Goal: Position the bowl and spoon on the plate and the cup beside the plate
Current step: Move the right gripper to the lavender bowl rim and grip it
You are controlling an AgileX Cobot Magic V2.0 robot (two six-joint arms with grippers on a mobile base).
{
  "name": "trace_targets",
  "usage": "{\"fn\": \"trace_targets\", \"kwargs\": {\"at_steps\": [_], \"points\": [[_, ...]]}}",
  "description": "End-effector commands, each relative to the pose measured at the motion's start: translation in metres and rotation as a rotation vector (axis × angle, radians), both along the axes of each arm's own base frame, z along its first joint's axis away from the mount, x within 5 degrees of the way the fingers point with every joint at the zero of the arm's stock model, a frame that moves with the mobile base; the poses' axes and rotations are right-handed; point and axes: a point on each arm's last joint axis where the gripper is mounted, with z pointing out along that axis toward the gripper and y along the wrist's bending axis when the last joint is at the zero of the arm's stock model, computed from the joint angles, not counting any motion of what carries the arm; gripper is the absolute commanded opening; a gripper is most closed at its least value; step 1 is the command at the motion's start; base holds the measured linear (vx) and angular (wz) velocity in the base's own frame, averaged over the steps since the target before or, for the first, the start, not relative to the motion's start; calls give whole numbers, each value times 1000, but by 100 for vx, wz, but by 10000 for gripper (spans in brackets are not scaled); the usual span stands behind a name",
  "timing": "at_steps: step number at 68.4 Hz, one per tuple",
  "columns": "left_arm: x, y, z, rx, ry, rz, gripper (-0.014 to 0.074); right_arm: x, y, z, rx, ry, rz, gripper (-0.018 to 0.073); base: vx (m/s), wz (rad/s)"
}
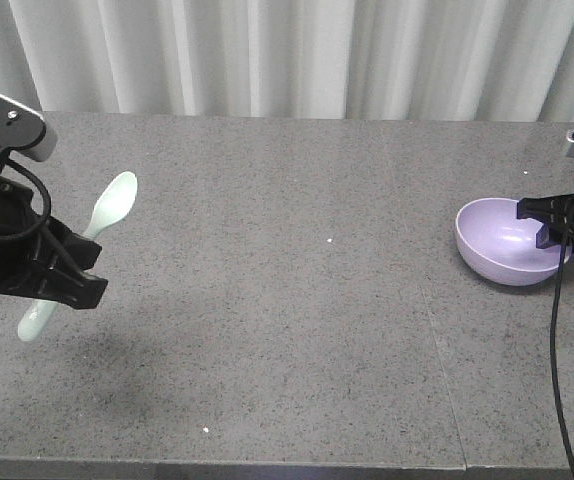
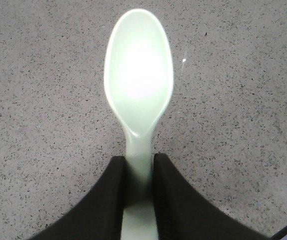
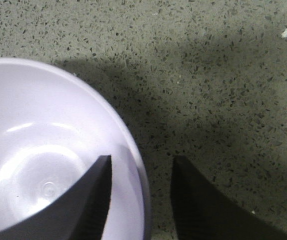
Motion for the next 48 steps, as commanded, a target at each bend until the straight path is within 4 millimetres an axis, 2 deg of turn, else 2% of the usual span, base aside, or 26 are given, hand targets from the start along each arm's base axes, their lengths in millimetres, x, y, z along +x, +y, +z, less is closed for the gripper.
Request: {"fn": "trace_targets", "kwargs": {"at_steps": [1,16,25,32,48], "points": [[-1,0,18,-53,-94,5,76,2,-3,31,-32,-121,-6,201,0,0],[-1,0,18,-53,-94,5,76,1,-2,33,-25,-121,-7,55,0,0],[-1,0,18,-53,-94,5,76,-3,0,43,-21,-138,-6,-14,0,0],[-1,0,18,-53,-94,5,76,-9,3,57,-6,-167,-10,-11,0,0],[-1,0,18,-53,-94,5,76,-38,17,97,23,-201,53,-6,0,0]]}}
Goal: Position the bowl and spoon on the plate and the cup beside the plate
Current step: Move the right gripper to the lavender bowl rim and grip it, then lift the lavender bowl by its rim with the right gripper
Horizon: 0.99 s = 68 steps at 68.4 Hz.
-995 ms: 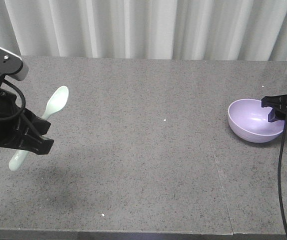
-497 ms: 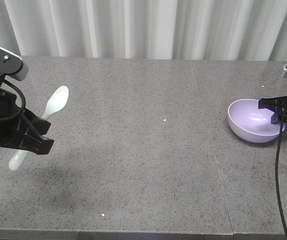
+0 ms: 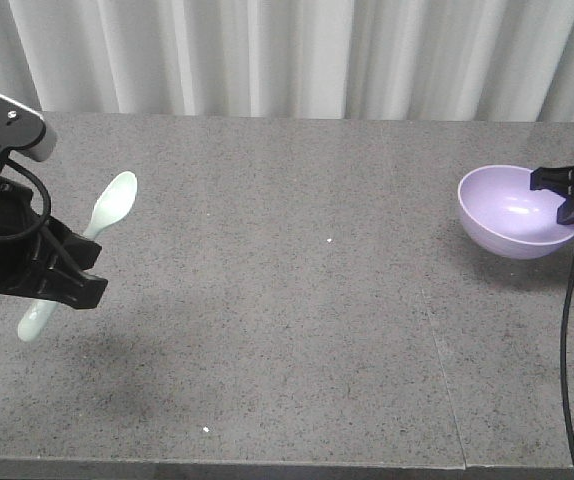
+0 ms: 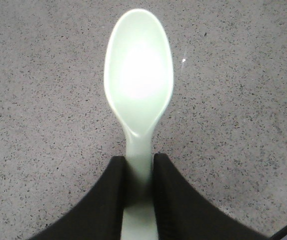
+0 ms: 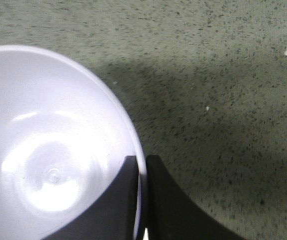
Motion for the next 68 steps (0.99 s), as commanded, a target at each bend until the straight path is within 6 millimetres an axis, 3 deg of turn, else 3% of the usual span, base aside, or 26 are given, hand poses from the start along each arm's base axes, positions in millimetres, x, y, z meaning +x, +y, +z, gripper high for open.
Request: {"fn": "trace_targets", "kwargs": {"at_steps": [1,14,38,53,68], "points": [[-1,0,18,-53,-94,5,76,-16,9,44,-12,-131,39,-6,0,0],[-1,0,18,-53,-94,5,76,-52,41,61,-29,-223,122,-5,0,0],[-1,0,18,-53,-94,5,76,-114,100,59,-3,-274,312,-5,0,0],[-1,0,18,-53,-94,5,76,-145,118,55,13,-323,385,-5,0,0],[-1,0,18,-53,-94,5,76,-147,118,62,14,-386,371,-5,0,0]]}}
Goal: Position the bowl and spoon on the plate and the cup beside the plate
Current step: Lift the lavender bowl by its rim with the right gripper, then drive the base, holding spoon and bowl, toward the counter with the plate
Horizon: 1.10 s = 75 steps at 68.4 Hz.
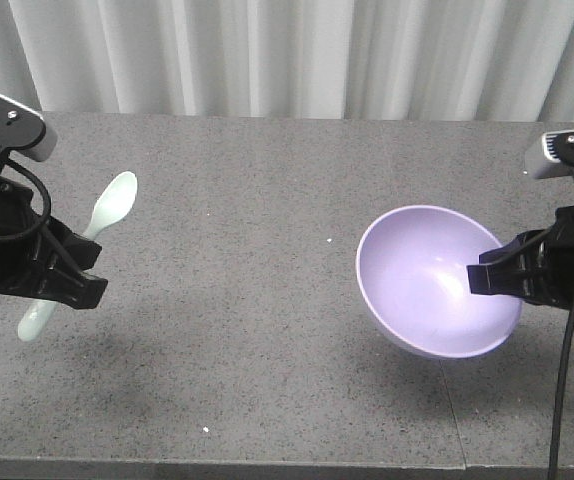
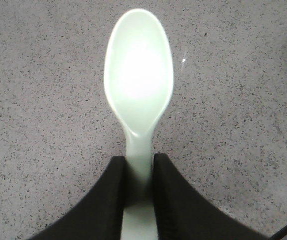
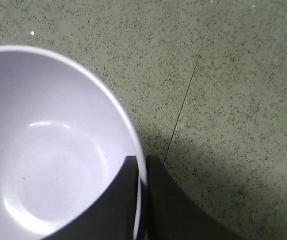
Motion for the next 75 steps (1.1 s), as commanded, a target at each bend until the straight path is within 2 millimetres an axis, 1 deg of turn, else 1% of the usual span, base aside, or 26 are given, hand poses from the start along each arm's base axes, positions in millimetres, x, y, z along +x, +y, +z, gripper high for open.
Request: {"fn": "trace_targets", "kwargs": {"at_steps": [1,75], "points": [[-1,0,18,-53,-94,5,76,2,-1,19,30,-130,-24,-5,0,0],[-1,0,18,-53,-94,5,76,2,-1,19,33,-130,-24,-3,0,0]]}}
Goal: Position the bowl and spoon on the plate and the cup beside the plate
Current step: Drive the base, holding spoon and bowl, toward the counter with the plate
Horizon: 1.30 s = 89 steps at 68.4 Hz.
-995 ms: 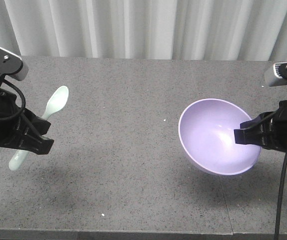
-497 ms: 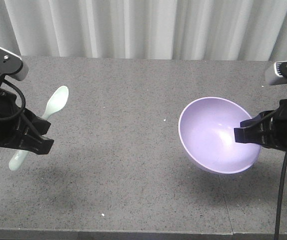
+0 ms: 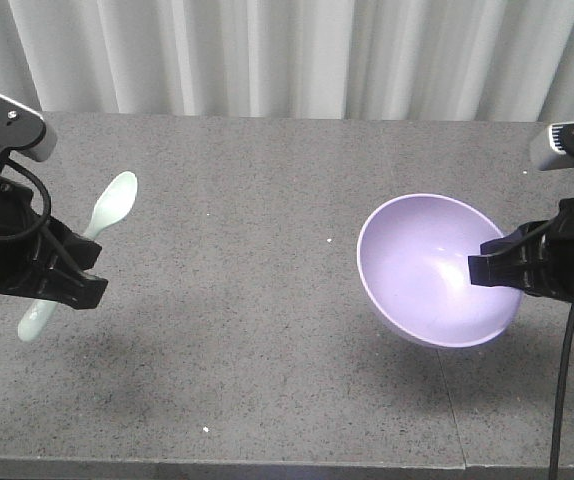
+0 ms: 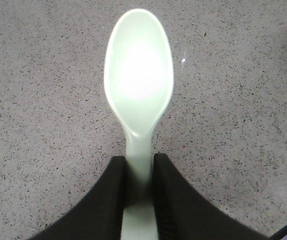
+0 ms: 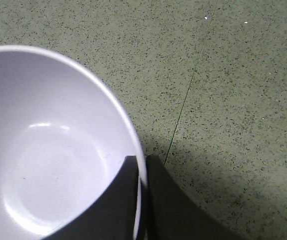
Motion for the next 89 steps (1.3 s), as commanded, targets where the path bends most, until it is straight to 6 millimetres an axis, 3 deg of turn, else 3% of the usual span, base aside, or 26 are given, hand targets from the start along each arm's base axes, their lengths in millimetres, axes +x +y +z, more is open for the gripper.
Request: {"fn": "trace_targets", "kwargs": {"at_steps": [1,89], "points": [[-1,0,18,-53,-94,5,76,1,0,18,28,-105,-16,-3,0,0],[-1,0,18,-53,-94,5,76,1,0,18,28,-105,-16,-3,-1,-3]]}}
